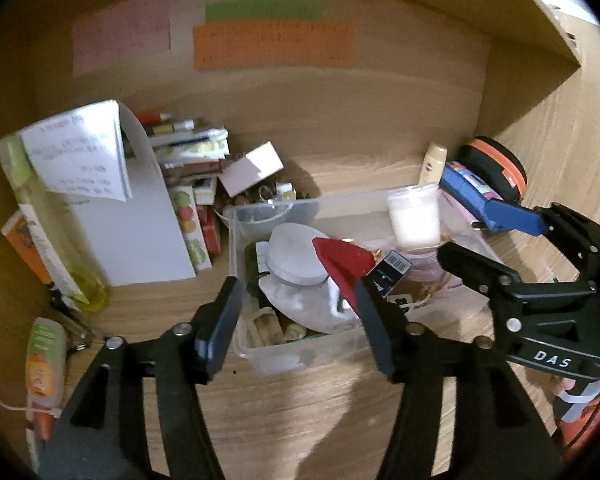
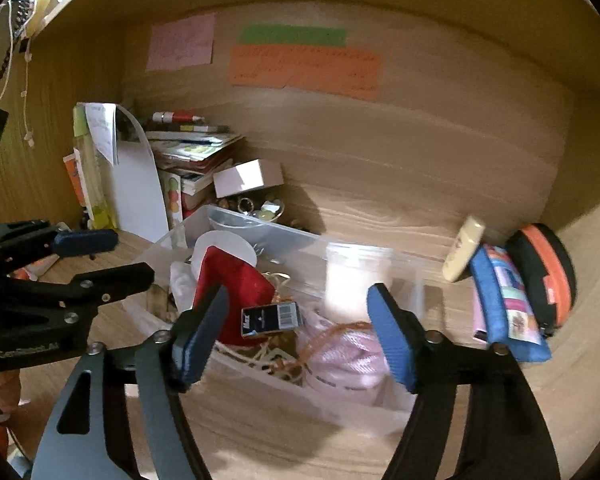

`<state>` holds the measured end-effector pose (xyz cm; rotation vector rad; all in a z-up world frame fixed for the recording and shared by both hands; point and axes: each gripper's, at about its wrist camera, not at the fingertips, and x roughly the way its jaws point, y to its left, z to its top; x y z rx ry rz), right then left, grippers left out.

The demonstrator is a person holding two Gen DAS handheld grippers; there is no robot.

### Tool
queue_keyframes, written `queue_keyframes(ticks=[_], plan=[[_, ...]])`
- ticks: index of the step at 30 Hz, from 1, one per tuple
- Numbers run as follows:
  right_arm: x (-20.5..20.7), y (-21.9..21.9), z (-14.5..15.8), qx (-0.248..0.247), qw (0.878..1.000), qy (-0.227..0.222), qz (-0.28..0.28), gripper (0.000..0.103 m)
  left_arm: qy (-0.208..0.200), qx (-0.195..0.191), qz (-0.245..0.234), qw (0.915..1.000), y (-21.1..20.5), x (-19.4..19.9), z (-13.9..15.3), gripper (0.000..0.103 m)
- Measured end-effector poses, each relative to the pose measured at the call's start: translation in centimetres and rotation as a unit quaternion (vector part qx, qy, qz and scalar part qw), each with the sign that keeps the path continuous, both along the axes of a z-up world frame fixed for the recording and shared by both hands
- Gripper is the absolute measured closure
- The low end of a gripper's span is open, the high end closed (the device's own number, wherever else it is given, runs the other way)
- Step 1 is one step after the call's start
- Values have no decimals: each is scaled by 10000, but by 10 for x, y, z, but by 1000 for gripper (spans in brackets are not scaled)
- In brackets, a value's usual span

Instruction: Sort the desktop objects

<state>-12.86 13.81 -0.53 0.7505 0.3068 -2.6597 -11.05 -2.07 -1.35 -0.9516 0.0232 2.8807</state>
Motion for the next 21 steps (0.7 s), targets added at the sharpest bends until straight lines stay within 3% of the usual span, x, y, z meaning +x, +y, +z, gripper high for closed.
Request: queue_keyframes(ticks=[1, 3, 5, 9, 14, 21], plan=[[6, 2, 3, -1, 10000, 73, -13, 32, 76, -38, 25, 10000, 1, 5, 3, 41], [16, 5, 7, 22, 9998, 187, -50, 28, 198, -54, 80, 9998, 2, 16, 9, 28], [28, 8, 11, 56, 9994, 312, -106, 22, 283, -18, 139, 9995, 1, 25, 14, 25], [46, 14, 18, 42, 9990, 425, -138, 20, 344, -67, 329, 9988, 0, 42, 22, 17], [69, 24, 28, -109, 9981, 562, -240, 9, 363, -91, 490, 9981, 3, 66, 30, 13], [95, 33, 34, -368, 9973, 544, -317, 7, 674, -341, 685, 9948, 17, 100, 36, 10]])
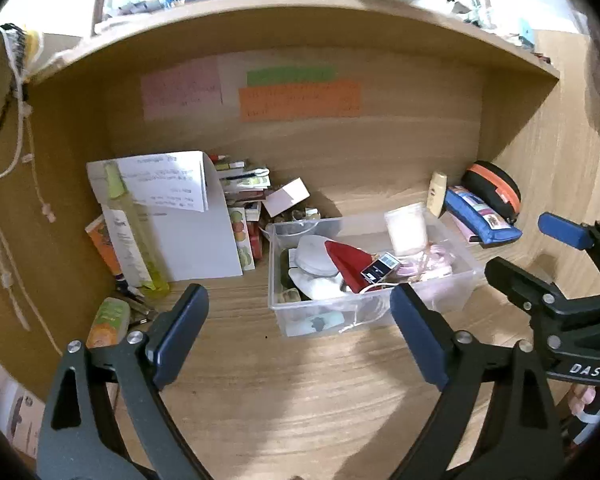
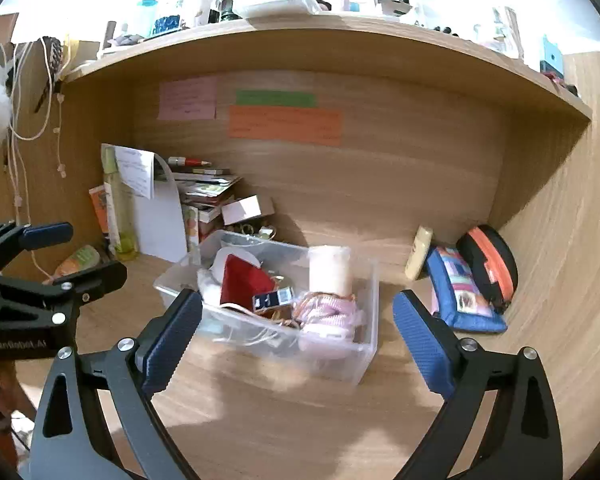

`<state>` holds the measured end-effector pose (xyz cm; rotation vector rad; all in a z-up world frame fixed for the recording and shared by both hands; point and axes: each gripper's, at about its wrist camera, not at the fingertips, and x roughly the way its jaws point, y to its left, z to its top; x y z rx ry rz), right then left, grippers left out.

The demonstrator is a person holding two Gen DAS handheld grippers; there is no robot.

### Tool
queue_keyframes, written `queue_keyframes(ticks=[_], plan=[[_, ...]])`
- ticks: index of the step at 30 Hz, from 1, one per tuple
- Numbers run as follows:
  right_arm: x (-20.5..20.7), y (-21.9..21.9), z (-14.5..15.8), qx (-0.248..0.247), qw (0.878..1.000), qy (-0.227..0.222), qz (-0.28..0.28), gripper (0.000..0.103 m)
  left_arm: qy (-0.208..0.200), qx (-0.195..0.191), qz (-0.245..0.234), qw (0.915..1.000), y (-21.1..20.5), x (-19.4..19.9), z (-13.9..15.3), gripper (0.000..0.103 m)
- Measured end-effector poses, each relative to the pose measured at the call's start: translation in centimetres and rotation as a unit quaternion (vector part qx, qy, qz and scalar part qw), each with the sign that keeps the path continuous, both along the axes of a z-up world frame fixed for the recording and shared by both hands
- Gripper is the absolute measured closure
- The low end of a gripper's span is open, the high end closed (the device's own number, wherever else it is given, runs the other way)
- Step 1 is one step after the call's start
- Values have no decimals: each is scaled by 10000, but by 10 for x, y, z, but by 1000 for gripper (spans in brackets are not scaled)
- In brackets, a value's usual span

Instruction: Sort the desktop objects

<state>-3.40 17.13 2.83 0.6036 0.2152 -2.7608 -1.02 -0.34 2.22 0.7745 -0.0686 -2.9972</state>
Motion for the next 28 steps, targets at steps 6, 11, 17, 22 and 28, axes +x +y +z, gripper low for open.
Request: queue_keyframes(ticks=[6, 11, 17, 22, 28], plan=[[26, 9, -5, -193, 9997, -73, -142, 0, 146, -149, 15, 9998, 13, 27, 0, 10], [40, 12, -4, -121, 9995, 123, -270, 0, 202, -88, -80, 9997, 17, 39, 2, 10], [45, 14, -1, -70, 9995, 149, -279, 0, 114, 19, -94, 9999, 17, 38, 0, 10], [45, 14, 0, -69, 9994, 170, -282, 0, 163, -12, -129, 9998, 18, 39, -1, 9], [41, 9, -2, -47, 9997, 102, -226, 0, 194, -7, -162, 9997, 18, 37, -1, 8]])
